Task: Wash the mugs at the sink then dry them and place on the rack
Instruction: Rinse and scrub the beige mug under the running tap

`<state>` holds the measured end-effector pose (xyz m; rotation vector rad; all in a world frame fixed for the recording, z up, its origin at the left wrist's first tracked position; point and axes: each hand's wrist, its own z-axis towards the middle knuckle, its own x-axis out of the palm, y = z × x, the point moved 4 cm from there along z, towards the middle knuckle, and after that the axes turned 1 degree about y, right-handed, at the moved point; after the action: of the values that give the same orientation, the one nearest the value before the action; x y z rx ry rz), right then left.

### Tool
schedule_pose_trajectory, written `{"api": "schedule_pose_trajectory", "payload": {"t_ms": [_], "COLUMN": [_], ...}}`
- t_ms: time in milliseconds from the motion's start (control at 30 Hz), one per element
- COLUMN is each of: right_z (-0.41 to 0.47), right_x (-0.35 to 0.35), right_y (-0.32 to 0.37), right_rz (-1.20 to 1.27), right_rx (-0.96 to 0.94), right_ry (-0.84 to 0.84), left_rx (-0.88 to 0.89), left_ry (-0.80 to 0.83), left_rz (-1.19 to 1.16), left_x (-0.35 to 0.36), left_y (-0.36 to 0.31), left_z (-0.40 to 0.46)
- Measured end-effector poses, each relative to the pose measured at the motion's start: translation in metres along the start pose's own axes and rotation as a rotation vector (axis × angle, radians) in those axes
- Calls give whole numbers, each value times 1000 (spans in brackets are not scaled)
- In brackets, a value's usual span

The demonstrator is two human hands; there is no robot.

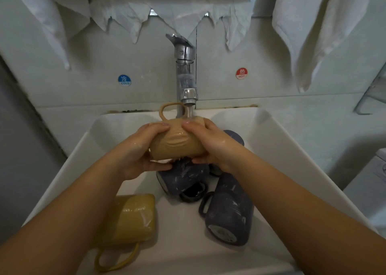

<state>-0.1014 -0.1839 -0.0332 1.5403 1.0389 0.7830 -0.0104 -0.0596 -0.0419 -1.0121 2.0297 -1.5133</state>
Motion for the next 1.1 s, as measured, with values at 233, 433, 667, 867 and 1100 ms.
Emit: {"api": "schedule_pose_trajectory", "payload": {"t_ms": [233,433,667,867,1100], "right_z": [4,8,9,11,10], "right_x": [15,11,16,11,14], "right_y": [5,-7,-1,-8,-12], "right_rz": [182,380,257,443,571], "right_rx": [86,143,158,184,165], "right_ry": [-3,-128,-155,-168,40], "left_rx": [14,79,79,54,-22], "left_ry": [-142,-194,-188,-180,-159], "left_rz": [-96,-61,-85,-192,-275], "left_x": [-1,6,5,10,5], "left_y": [-3,-4,-4,-1,2], "left_z": [-4,-3,-4,-4,-3]}}
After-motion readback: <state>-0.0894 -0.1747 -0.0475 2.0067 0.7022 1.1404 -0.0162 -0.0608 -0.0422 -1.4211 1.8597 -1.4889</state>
